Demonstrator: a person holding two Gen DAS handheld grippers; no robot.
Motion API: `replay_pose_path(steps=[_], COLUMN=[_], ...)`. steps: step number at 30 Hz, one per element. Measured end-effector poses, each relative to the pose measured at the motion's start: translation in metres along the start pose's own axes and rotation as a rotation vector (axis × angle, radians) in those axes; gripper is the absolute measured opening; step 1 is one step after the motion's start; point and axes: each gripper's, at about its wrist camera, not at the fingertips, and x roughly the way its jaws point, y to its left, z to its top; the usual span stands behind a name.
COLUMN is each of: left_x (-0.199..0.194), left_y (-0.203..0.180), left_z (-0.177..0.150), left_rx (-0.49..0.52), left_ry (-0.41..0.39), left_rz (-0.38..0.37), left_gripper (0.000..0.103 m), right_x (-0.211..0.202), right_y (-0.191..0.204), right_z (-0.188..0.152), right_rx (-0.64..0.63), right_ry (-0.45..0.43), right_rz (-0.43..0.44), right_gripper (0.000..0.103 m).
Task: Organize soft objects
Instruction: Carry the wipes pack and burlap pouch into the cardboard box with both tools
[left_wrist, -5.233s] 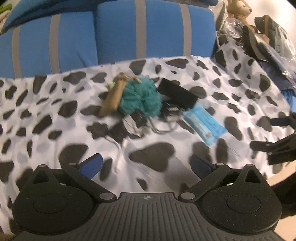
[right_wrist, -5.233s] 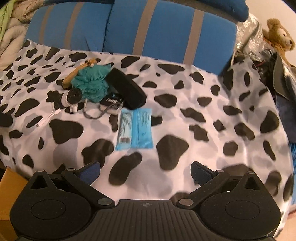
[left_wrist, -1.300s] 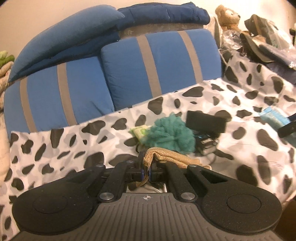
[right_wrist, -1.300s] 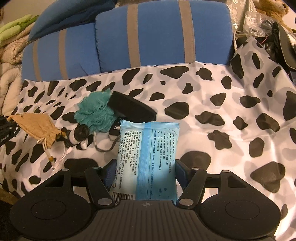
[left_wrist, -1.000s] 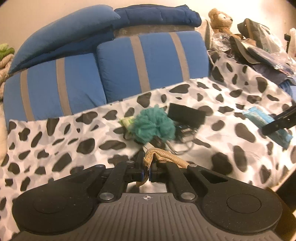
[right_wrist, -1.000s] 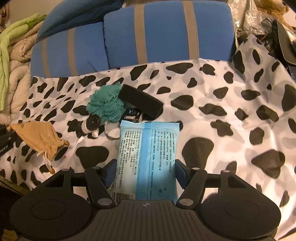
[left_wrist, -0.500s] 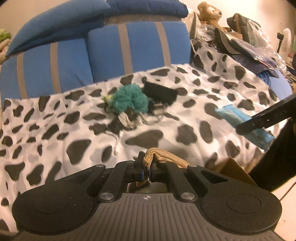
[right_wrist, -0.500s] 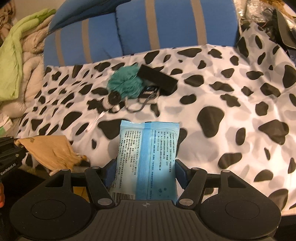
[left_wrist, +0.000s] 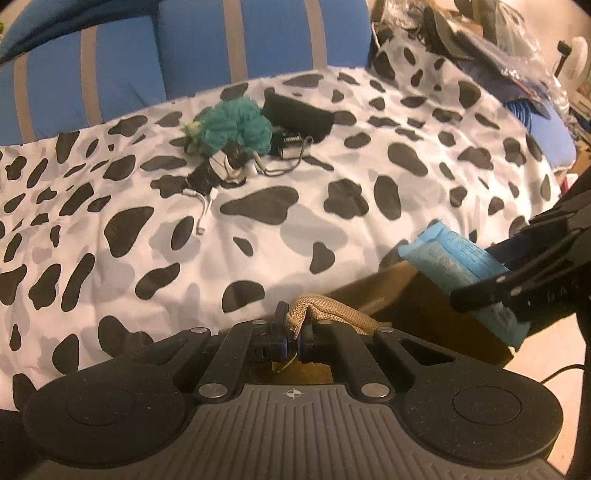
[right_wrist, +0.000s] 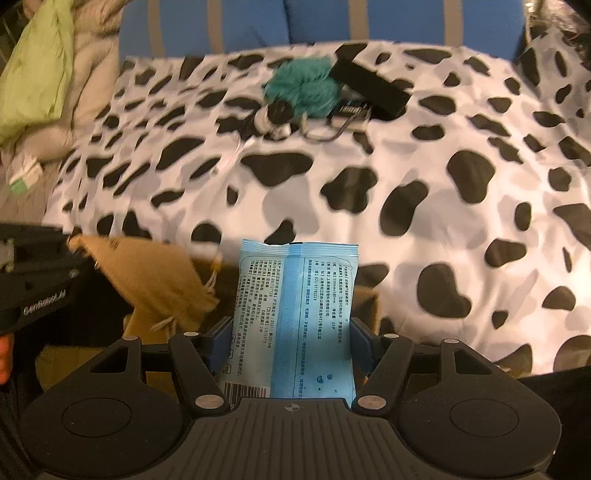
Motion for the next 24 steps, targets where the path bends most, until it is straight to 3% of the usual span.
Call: replay_pose_path(steps=[14, 16, 18, 20, 24], left_x=[0.007, 0.010, 0.012, 0.013, 0.016], left_y=[-0.009, -0.010, -0.010, -0.011, -0.010], left_z=[-0.007, -0.006, -0.006, -0.006, -0.007], left_rx=[0.005, 0.007, 0.007, 0.007, 0.004], left_ry=[0.095, 0.111, 0.123, 0.127, 0.148], left_rz=[-0.023, -0.005, 0.014, 0.026, 0.035], left_gripper=[0.008, 0.015, 0.043, 0.056, 0.060], right_x=[0.021, 0.024, 0.024, 0.023, 0.022], right_y=[0.007, 0.008, 0.009, 0.009, 0.007], right_z=[-0.006, -0.006, -0.005, -0.005, -0.004], right_rx=[-0.037, -0.042, -0.047, -0.049, -0.038], right_ry=[0.124, 0.137, 0.140, 0.126, 0.127], right_rz=[-0.019, -0.018, -0.019, -0.026, -0.033], right_gripper=[0.068, 0.071, 0.090, 0.099, 0.103])
